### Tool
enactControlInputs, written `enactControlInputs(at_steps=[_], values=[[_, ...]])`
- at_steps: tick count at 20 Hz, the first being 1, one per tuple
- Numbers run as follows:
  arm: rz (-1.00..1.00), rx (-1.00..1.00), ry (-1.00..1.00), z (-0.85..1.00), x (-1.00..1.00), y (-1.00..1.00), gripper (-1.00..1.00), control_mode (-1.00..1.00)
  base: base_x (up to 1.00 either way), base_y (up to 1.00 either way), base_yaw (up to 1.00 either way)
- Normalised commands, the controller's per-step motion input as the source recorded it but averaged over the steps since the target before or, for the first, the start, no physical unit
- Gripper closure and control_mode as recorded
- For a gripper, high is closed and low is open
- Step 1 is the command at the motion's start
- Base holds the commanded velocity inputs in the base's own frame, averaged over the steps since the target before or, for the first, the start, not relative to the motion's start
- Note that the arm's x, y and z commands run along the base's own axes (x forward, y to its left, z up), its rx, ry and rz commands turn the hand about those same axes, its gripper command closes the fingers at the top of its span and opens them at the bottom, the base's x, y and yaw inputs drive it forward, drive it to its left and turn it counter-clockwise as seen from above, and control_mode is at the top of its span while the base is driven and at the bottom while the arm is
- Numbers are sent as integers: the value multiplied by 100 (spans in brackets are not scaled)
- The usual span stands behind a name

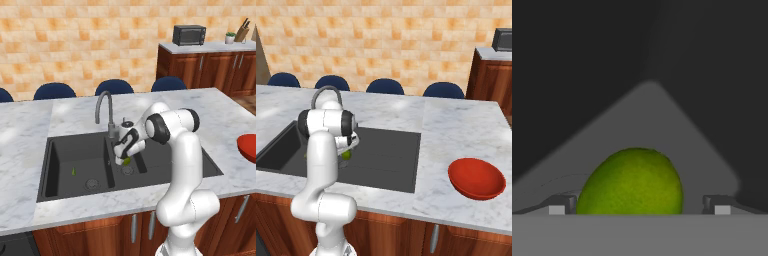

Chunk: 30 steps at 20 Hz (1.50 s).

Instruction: Remove the lemon wedge and lime from the sink. Then move the bowl and cup from the counter to the sink for washing.

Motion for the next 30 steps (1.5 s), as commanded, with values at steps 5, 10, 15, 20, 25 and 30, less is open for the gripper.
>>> enactControlInputs(at_steps=[5, 10, 15, 20, 25, 30], values=[[0, 9, 9, -19, -17, 23, -100, -100, 0, 0, 0], [-2, 10, 11, -21, -15, 23, -100, -100, 0, 0, 0], [-2, 9, 11, -27, -12, 25, -100, -100, 0, 0, 0], [-1, 3, 11, -36, -1, 26, 100, -100, 0, 0, 0], [-3, 0, 12, -37, -6, 22, 100, -100, 0, 0, 0], [-3, 0, 12, -18, -29, 21, 100, -100, 0, 0, 0]])
